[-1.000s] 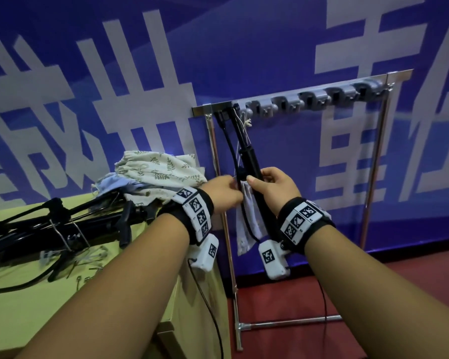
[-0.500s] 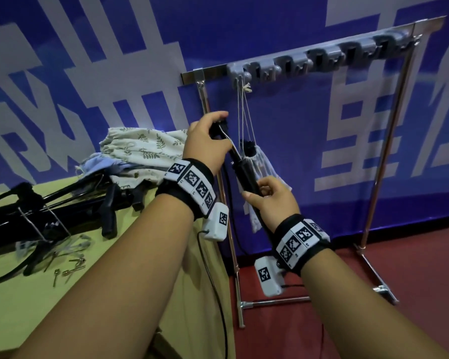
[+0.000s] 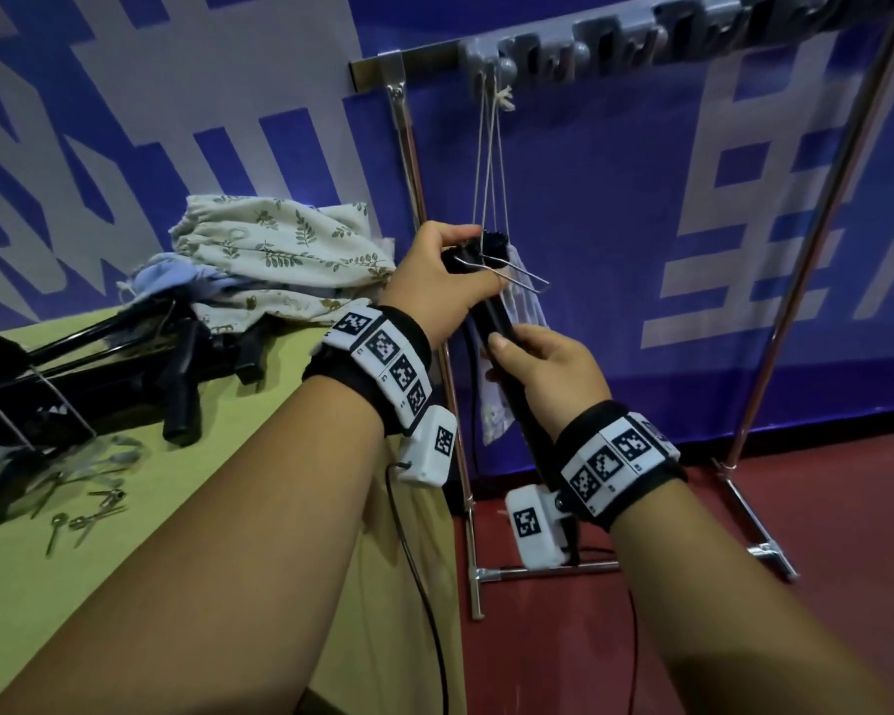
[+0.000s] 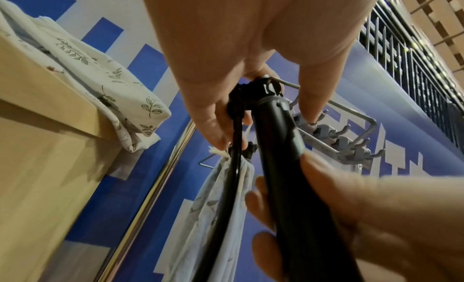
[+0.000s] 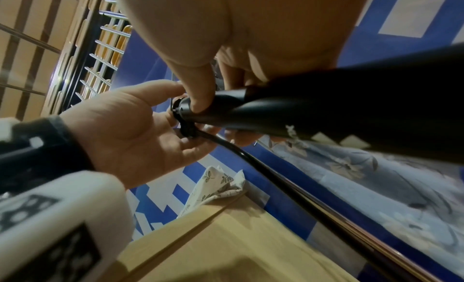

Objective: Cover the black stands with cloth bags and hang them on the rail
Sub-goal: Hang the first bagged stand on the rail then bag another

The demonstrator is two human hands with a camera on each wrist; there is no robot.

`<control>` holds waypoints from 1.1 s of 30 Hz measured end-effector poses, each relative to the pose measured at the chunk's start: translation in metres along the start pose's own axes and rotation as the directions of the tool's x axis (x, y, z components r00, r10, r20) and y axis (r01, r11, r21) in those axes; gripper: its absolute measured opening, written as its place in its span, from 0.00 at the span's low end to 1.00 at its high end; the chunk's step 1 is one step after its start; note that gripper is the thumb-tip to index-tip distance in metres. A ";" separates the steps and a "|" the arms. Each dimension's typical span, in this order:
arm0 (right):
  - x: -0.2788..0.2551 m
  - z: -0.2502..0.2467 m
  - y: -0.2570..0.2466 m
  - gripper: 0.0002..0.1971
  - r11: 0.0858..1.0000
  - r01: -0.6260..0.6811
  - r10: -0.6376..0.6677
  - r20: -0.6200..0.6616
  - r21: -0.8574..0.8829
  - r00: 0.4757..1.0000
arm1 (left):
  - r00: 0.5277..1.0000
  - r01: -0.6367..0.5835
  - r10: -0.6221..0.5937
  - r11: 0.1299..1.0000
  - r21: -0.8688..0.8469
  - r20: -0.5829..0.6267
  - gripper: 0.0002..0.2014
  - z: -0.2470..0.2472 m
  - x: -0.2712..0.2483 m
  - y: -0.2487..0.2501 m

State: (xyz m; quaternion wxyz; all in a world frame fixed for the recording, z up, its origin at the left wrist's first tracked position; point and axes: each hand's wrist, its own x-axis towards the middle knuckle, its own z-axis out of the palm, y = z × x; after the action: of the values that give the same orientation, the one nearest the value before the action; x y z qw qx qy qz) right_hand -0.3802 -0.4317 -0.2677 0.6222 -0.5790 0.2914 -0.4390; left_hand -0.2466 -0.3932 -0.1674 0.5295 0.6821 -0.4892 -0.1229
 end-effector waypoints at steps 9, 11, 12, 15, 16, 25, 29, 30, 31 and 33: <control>-0.004 0.001 -0.015 0.09 0.994 -0.033 0.024 0.096 0.100 0.995 | 0.998 -0.038 0.035 0.998 -0.046 -0.046 0.26 -0.008 -0.007 0.001; -0.001 -0.001 -0.012 0.12 0.995 -0.063 0.053 0.132 0.072 0.990 | 0.992 -0.057 0.048 0.996 -0.071 -0.115 0.25 -0.012 -0.005 0.005; 0.001 -0.004 -0.008 0.15 0.996 -0.082 0.079 0.151 0.017 0.985 | 0.987 -0.069 0.056 0.994 -0.079 -0.153 0.25 -0.015 -0.003 0.006; 0.000 -0.013 0.009 0.14 0.971 -0.135 0.179 0.224 -0.199 0.958 | 0.967 -0.096 0.072 0.991 -0.090 -0.244 0.25 -0.023 0.002 0.010; -0.002 -0.015 0.014 0.12 0.964 -0.145 0.198 0.239 -0.222 0.951 | 0.961 -0.094 0.066 0.991 -0.095 -0.268 0.27 -0.025 0.004 0.010; 0.001 -0.022 0.011 0.06 0.992 -0.053 0.075 0.208 -0.111 0.975 | 0.952 0.307 -0.303 0.945 -0.113 0.049 0.18 -0.010 -0.002 0.006; 0.011 -0.025 0.006 0.08 0.995 0.018 -0.005 0.129 -0.101 0.992 | 0.935 0.208 -0.277 0.934 0.290 0.223 0.09 0.000 -0.013 -0.006; 0.012 -0.025 0.006 0.10 0.992 0.041 -0.027 0.113 -0.120 0.993 | 0.927 0.192 -0.281 0.925 0.328 0.249 0.07 0.002 -0.013 -0.010; 0.014 -0.026 0.006 0.12 0.988 0.061 -0.046 0.107 -0.140 0.993 | 0.920 0.194 -0.288 0.923 0.332 0.265 0.06 0.002 -0.013 -0.013; 0.018 -0.028 0.009 0.16 0.983 0.072 -0.054 0.107 -0.169 0.993 | 0.908 0.241 -0.319 0.928 0.284 0.272 0.11 0.003 -0.012 -0.017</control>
State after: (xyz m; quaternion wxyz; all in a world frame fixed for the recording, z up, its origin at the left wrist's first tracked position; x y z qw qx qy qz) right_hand -0.3953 -0.4608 -0.2780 0.5697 -0.6613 0.2776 -0.4014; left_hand -0.2459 -0.3858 -0.1869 0.3339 0.7771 -0.4747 -0.2436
